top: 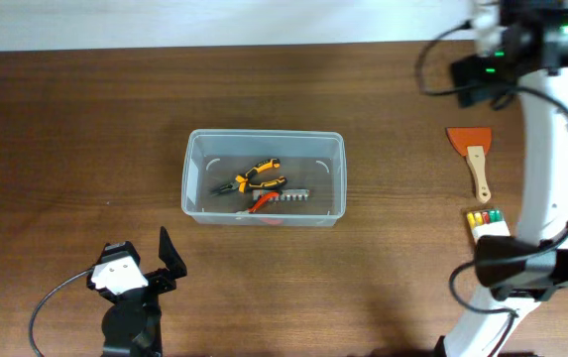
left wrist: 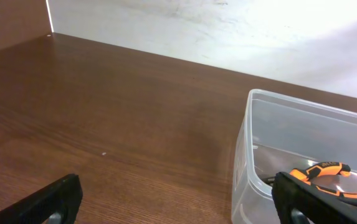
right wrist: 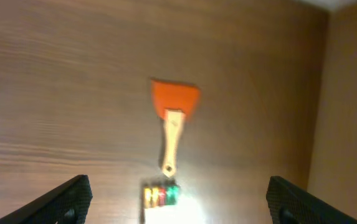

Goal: Pack container
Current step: 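Move the right gripper to the orange scraper handle and grasp it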

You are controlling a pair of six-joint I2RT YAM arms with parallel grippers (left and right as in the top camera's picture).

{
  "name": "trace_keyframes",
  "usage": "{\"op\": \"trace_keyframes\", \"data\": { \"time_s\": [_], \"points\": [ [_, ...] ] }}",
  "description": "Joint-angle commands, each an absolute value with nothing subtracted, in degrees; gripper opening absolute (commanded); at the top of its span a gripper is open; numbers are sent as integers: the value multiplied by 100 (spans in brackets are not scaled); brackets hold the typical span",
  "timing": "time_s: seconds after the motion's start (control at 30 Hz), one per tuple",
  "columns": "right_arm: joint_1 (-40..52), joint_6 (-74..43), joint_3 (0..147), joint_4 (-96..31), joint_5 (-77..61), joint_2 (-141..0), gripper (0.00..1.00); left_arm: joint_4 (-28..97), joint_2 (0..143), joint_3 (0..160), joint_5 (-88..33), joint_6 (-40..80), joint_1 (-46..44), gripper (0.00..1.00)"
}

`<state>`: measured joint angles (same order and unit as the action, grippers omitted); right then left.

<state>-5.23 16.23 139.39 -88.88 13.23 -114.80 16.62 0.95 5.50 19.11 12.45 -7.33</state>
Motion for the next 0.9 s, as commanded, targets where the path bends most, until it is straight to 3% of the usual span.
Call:
{"op": "trace_keyframes", "data": {
  "time_s": [0.0,0.33,0.87],
  "points": [
    [-1216,1444,13555,-8851,1061,-11664,84,1671,71,532,1931,1194,-751,99],
    [-2294,1450,11852,-7909,336,-12099,84,1671,71,532,1931,1194,-751,99],
    [-2139,2075,9181,-5564,298,-12234,82,1671,71,532,1931,1194,-751,99]
  ]
}}
